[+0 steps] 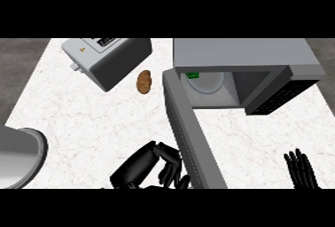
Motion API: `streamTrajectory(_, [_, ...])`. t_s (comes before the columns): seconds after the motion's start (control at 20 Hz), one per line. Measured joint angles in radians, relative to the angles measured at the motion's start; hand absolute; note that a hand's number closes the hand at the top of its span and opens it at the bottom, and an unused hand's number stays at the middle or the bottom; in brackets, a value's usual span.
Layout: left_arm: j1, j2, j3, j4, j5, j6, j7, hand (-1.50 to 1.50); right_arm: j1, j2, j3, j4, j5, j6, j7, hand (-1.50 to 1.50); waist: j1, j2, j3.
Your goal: Pick up the milk, place it into the microwave and close the microwave
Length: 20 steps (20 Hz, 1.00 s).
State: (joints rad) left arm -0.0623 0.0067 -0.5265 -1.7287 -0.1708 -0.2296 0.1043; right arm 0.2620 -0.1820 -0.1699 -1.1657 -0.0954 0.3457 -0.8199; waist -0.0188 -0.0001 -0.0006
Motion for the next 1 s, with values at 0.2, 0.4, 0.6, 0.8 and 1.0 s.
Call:
streamTrajectory(0.2, [-0.104,-0.005,-0.108,0.123,-0.021,0.112,-0.017,1.5,0.049,-0.025,0.005,-0.076,-0.038,0.025,0.011,-1.5,-0.005,0.0,0.0])
streamTrajectory(0.4, [-0.212,-0.007,-0.231,0.231,0.03,0.27,-0.013,1.5,0.076,-0.036,0.033,-0.162,-0.074,0.05,0.036,-1.5,-0.022,0.001,-0.001])
streamTrajectory(0.6, [-0.33,-0.004,-0.303,0.329,0.134,0.382,0.019,1.5,0.094,-0.048,0.062,-0.255,-0.112,0.073,0.062,-1.5,-0.046,0.004,-0.002])
streamTrajectory(0.8, [-0.414,0.0,-0.368,0.421,0.234,0.493,0.021,1.5,0.115,-0.072,0.083,-0.35,-0.159,0.097,0.096,-1.5,-0.077,0.008,-0.003])
streamTrajectory(1.0, [-0.477,-0.002,-0.401,0.495,0.328,0.589,-0.029,-1.5,0.116,-0.09,0.101,-0.427,-0.201,0.111,0.138,-1.5,-0.111,0.016,-0.003])
